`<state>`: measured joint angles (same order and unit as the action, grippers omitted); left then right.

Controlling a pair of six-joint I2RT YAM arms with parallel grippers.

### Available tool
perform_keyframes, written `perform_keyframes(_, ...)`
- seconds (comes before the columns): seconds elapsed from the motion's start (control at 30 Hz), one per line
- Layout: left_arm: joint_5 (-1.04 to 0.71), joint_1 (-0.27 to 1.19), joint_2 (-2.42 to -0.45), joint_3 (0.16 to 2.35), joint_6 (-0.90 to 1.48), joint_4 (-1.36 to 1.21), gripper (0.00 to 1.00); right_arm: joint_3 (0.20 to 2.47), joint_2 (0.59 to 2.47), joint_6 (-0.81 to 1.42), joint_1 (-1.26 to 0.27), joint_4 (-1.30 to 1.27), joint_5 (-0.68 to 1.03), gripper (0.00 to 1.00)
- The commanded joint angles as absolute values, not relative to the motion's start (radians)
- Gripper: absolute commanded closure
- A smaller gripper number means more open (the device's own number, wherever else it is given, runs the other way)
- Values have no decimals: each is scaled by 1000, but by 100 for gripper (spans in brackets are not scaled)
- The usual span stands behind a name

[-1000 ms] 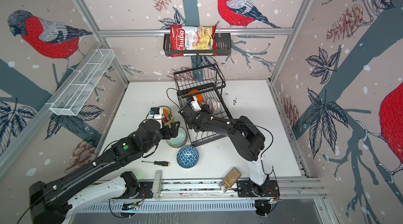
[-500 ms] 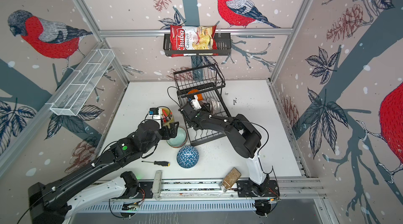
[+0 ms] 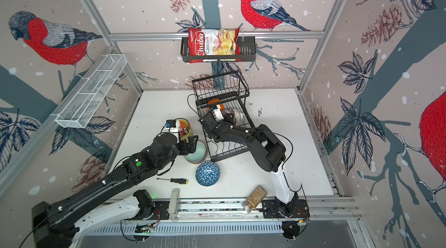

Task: Load the bowls into the dish rack
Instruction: 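Lower the pink-striped bowl on edge into the rack beside the red-patterned bowl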

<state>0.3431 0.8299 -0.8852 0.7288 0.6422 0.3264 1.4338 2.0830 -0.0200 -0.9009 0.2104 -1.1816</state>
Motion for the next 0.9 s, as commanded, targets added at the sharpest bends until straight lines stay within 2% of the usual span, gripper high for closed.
perform_keyframes(0.0, 348, 828, -887, 727, 629, 317, 3, 1448, 2094, 0, -898, 172, -1238, 100)
perform_keyframes(0.43, 353, 827, -885, 727, 635, 327, 3, 1490, 2150, -17, -897, 160, -1238, 100)
perform_keyframes(0.73, 353, 825, -890, 723, 634, 328, 3, 1510, 2168, 16, -917, 214, -1176, 100)
perform_keyframes(0.87, 347, 825, -895, 721, 634, 324, 3, 1528, 2183, 47, -922, 256, -1168, 96)
